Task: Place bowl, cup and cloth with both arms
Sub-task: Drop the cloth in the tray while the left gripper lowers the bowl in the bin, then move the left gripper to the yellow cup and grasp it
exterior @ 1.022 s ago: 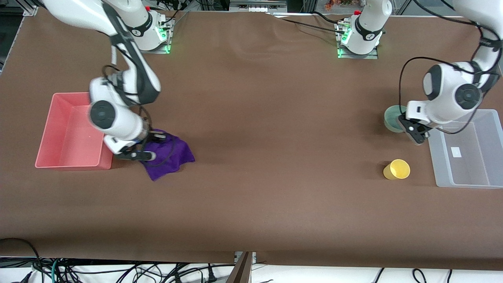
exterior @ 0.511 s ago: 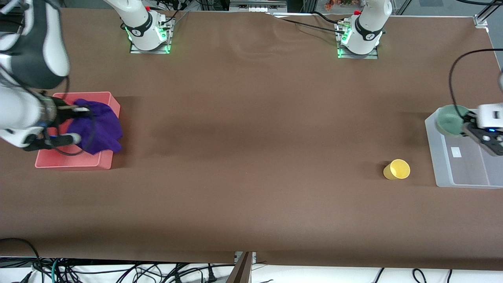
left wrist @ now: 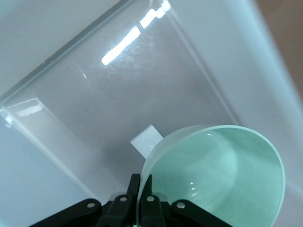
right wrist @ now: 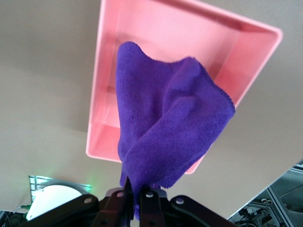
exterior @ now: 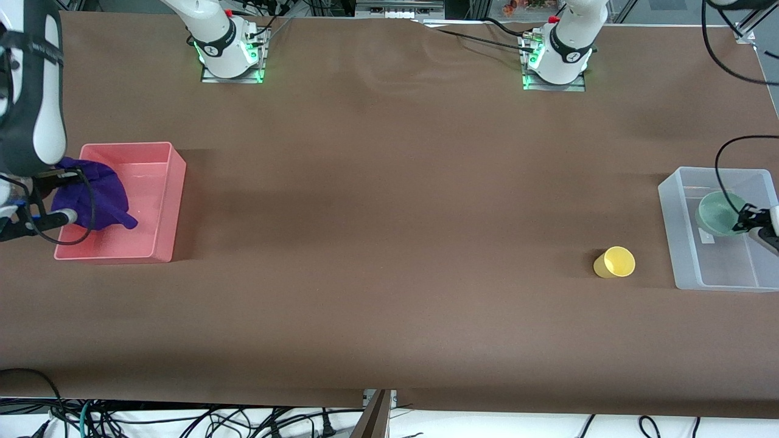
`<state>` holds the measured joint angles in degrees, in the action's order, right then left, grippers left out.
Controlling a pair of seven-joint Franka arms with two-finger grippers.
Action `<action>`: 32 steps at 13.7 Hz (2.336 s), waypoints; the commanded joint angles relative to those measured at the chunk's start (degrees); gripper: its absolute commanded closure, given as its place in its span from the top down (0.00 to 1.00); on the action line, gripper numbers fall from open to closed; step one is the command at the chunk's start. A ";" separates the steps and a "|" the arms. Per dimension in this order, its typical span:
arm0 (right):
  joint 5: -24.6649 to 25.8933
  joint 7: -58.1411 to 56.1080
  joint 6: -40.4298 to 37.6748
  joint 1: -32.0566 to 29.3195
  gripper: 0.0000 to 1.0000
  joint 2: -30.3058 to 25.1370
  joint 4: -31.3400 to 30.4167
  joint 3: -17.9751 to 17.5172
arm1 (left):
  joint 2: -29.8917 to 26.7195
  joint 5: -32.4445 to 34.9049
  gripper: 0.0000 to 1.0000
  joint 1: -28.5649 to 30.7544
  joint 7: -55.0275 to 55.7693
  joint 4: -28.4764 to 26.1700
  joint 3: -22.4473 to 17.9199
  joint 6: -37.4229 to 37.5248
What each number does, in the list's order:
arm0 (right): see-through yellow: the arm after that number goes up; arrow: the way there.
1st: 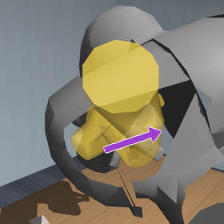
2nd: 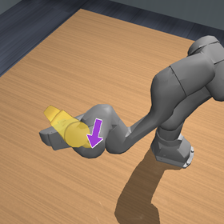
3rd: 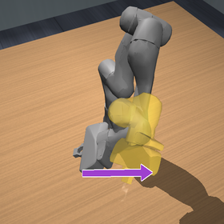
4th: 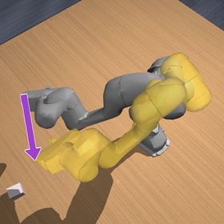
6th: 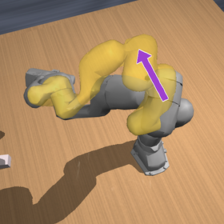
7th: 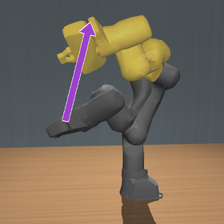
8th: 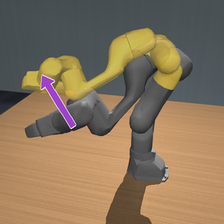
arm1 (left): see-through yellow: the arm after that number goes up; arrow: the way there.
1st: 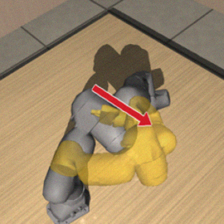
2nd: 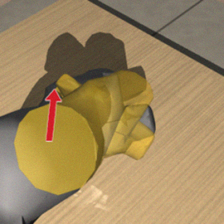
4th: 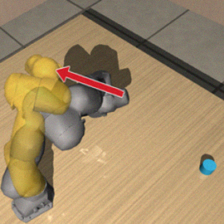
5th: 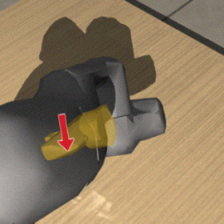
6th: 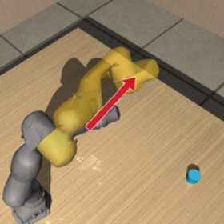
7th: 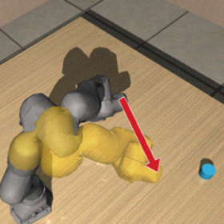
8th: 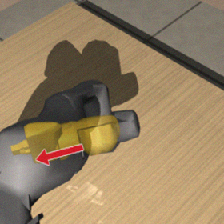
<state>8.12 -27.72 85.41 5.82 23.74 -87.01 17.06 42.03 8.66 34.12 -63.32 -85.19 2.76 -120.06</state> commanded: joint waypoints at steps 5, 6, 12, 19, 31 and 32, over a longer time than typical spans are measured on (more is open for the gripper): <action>-4.69 -0.06 7.84 -0.11 0.98 -0.10 -9.05 0.87 | 2.27 -1.54 1.00 1.30 -0.84 2.83 0.93 -0.45; -5.13 -0.23 7.41 -0.28 1.00 -0.62 -8.44 1.66 | -0.26 -1.54 1.00 0.87 -0.76 2.83 1.10 1.04; -11.63 0.46 -7.60 0.41 1.00 -2.38 8.58 0.09 | -12.32 -2.60 1.00 -0.54 13.07 3.36 11.28 11.94; -11.11 28.15 -11.17 -0.11 1.00 -8.70 16.09 -13.80 | -5.04 -2.60 0.99 -10.56 48.26 0.81 13.41 9.42; -4.78 23.76 -2.88 -0.81 1.00 -16.19 8.26 -13.54 | -2.30 -1.89 0.00 -10.48 48.55 -5.17 13.41 -3.45; -4.87 23.67 -2.88 -0.81 1.00 -16.09 8.35 -13.54 | -3.87 -1.81 0.00 -10.48 48.46 -4.64 13.32 -0.12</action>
<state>2.96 -3.03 82.79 5.36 8.57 -77.62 4.00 41.73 6.68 23.47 -14.93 -89.87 16.13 -124.77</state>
